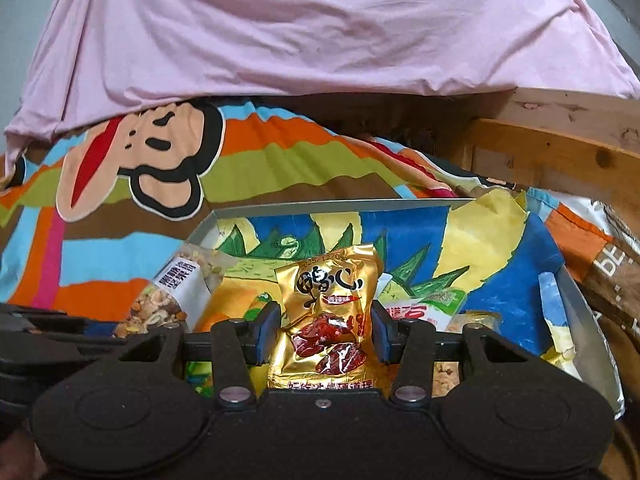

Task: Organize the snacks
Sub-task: 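Lower both snacks into the tray and open both tools, then withdraw both tools up and away from the tray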

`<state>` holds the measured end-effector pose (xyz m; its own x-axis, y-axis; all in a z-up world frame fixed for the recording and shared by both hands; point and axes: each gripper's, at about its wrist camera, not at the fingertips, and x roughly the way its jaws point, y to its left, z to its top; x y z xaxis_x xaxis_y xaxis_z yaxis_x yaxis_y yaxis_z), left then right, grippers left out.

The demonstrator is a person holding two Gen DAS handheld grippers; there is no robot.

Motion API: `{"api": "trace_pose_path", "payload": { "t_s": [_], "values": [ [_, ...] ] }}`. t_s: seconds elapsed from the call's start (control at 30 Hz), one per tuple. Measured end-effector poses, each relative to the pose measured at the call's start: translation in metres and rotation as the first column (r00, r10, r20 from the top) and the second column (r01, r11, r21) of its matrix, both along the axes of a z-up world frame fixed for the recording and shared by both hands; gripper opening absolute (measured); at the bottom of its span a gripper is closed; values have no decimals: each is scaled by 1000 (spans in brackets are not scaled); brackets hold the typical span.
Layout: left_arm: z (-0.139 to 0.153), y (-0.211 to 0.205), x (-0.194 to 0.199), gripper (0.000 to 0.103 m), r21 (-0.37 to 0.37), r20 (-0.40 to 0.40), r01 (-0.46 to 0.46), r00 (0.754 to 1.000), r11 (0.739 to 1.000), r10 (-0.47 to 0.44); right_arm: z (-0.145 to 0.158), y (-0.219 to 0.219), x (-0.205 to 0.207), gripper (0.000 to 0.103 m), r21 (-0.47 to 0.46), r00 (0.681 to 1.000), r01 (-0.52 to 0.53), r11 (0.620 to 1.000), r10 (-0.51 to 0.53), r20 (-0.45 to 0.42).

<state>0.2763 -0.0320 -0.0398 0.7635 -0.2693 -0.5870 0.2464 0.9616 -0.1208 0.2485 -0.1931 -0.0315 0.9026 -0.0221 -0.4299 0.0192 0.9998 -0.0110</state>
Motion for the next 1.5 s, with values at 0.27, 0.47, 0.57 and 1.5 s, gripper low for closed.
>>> {"api": "trace_pose_path", "payload": {
  "t_s": [0.27,0.47,0.57,1.5],
  "values": [
    [-5,6,5,39,-24,-22,-6,1000,1000,6,-9,13,4,51,-139,1000,-13,990,11,-10],
    [-7,8,5,41,-23,-37,-14,999,1000,13,-12,16,3,55,-185,999,-26,982,22,-26],
    [-7,8,4,43,-8,-40,-18,999,1000,18,-11,15,1,59,-179,999,-30,983,26,-28],
    [135,56,-133,102,-55,212,-113,970,992,122,134,-7,-161,102,-39,961,79,996,-66,270]
  ]
}}
